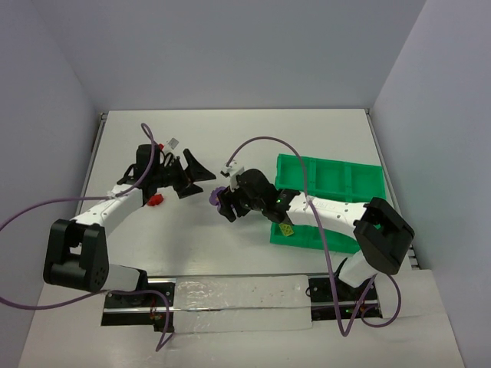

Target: Sort the legos into containers by color

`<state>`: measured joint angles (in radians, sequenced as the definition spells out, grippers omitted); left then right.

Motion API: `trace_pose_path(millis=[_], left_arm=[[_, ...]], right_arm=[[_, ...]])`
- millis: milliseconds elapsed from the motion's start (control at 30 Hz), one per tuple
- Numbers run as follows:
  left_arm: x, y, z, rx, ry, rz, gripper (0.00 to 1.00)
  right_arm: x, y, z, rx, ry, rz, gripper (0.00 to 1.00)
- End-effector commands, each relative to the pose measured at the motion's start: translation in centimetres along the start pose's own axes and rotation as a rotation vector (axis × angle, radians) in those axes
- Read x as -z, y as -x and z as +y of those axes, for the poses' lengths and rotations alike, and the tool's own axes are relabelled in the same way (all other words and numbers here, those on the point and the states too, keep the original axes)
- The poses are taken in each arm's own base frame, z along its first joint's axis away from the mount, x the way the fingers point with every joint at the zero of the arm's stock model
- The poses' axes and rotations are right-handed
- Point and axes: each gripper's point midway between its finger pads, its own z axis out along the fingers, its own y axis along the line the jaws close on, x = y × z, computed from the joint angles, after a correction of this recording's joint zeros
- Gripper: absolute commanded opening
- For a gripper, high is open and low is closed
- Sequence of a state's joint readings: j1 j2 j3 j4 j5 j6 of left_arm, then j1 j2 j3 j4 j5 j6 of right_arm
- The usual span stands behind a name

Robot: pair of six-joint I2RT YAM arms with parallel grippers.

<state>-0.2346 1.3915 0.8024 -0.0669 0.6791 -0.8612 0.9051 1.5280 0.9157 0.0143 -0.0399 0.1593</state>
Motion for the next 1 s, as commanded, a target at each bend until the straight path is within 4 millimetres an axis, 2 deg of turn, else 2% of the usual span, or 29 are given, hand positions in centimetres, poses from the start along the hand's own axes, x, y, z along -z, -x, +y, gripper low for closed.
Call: trace_pose_path(millis=[0, 233, 433, 700, 767, 967], left_arm=[[-0.9, -0.6, -1.8, -0.033, -0.089, 0.048, 0.97], [-1.3, -1.9, -1.5, -0.037, -0.089, 0.096, 0.91], [-1.9, -2.6, -1.3, -0.027, -0.082, 0.114, 0.79], [-2.7, -3.2, -0.9, -0.017, -0.078, 0.139, 0.8], [-2.8, -3.3, -1.0, -0.013, -0.087, 0.143, 0.74], [-2.8, -3.1, -1.8, -0.014, -0.125, 0.133, 0.46]], right_arm=[[0.8, 3.2, 0.5, -0.001, 0.013, -0.102, 0.48], [0.9, 3.6, -0.1, -0.006, -0.01, -0.111, 0.48], [1.0, 4.2, -0.6, -0.016, -0.028, -0.129, 0.48], [1.4, 5.0, -0.8, -0.025, -0.031, -0.152, 0.49], [1.4, 5.0, -0.8, -0.025, -0.032, -0.152, 0.49], [1.6, 5.1, -1.9, -0.033, -0.074, -0.151, 0.49]])
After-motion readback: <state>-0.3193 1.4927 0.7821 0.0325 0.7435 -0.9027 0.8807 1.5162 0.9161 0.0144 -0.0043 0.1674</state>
